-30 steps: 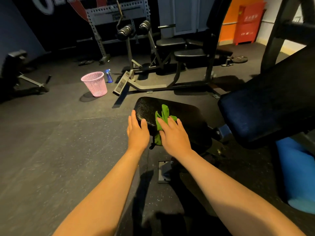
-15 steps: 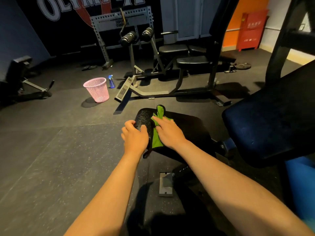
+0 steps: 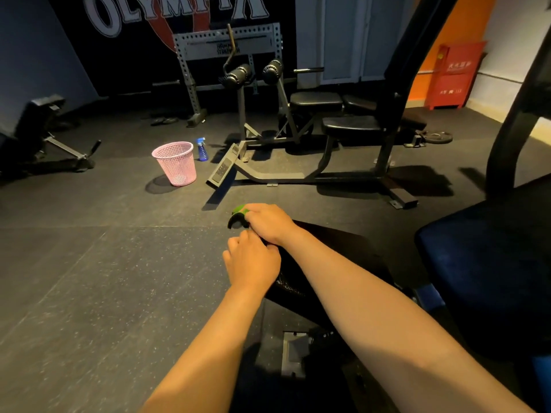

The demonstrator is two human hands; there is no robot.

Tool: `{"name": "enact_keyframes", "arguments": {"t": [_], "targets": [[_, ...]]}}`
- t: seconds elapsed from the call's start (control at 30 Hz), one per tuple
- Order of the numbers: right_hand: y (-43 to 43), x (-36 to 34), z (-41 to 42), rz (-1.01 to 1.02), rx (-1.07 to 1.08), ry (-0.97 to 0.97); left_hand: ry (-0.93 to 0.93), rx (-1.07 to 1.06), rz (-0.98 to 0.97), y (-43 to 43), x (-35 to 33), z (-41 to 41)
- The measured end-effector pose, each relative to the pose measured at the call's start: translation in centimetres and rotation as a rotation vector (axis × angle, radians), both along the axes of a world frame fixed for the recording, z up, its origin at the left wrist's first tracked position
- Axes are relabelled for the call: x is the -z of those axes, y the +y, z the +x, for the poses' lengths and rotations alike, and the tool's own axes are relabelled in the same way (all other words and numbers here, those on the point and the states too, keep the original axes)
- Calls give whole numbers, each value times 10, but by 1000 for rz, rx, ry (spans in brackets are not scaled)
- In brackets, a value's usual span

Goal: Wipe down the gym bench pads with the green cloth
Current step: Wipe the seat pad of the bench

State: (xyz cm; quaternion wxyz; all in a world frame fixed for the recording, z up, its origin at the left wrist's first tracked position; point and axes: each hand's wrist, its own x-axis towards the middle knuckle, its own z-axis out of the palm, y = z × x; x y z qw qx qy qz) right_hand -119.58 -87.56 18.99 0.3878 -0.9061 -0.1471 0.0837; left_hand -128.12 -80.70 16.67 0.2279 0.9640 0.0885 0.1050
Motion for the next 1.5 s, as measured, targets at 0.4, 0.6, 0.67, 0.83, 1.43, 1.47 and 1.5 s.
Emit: {"name": "enact_keyframes", "arguments": {"t": [0.4, 0.6, 0.67, 0.83, 1.43, 1.47, 1.5], "targets": [[-91, 34, 6, -233, 306, 5, 29, 37, 405, -11, 4, 6], [-74, 39, -6, -97, 374, -51, 81, 74, 449, -13, 0, 3], [-53, 35, -13, -24, 257, -121, 93, 97, 459, -13, -2, 4], [-67, 46, -24, -34, 182, -150, 57, 144, 511, -19, 0, 0], [-94, 49, -38, 46, 214, -50, 41, 142, 516, -26, 6, -1], [-108, 56, -38, 32, 277, -28, 42, 146, 515, -25, 6, 0], [-123, 62, -39, 18, 347, -7, 40, 151, 516, -24, 6, 0]]}}
